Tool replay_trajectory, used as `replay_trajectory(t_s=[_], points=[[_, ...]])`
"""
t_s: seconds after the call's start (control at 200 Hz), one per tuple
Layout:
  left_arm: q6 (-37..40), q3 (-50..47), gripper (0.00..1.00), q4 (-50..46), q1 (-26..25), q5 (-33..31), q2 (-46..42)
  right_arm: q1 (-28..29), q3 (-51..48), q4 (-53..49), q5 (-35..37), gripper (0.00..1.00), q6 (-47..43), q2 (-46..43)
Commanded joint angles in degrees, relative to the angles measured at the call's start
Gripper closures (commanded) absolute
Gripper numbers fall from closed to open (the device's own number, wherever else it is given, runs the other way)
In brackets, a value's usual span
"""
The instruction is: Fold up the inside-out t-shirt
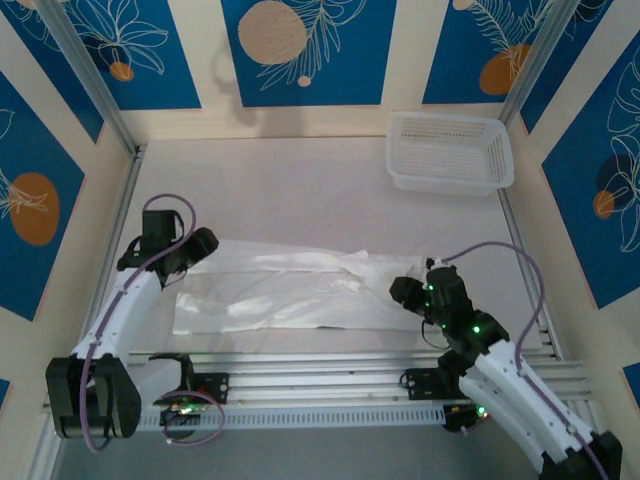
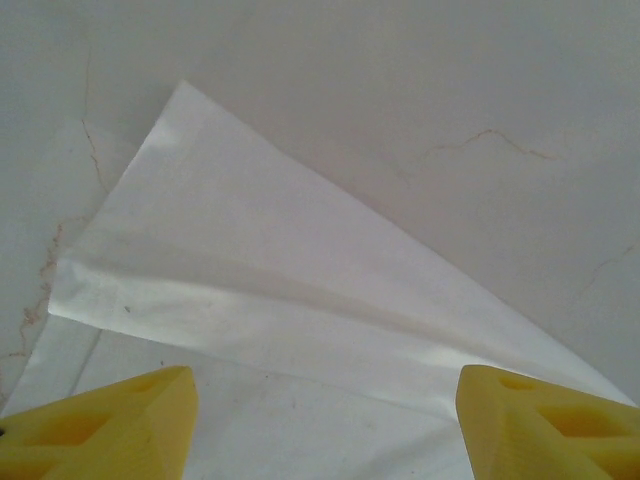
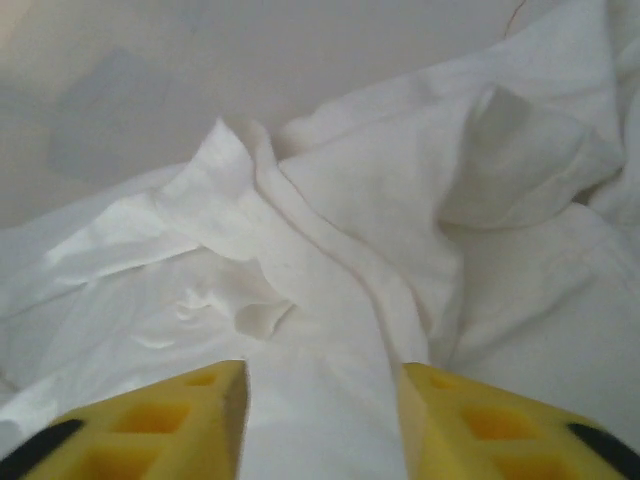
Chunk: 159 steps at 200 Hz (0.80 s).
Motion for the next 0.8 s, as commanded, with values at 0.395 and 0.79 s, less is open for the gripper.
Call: replay_trajectory(t_s=[0.395, 0.79], points=[[2.05, 2.38, 0.31, -1.19, -3.90, 4.01, -1.28, -1.11, 33.11, 0.66, -1.72, 0.44, -16.92, 51.85], [1.13, 1.08, 0.30, -1.36, -4.45, 4.18, -1.78, -2.86, 39.51, 1.08, -14.85, 0.82, -16.04, 66.54]])
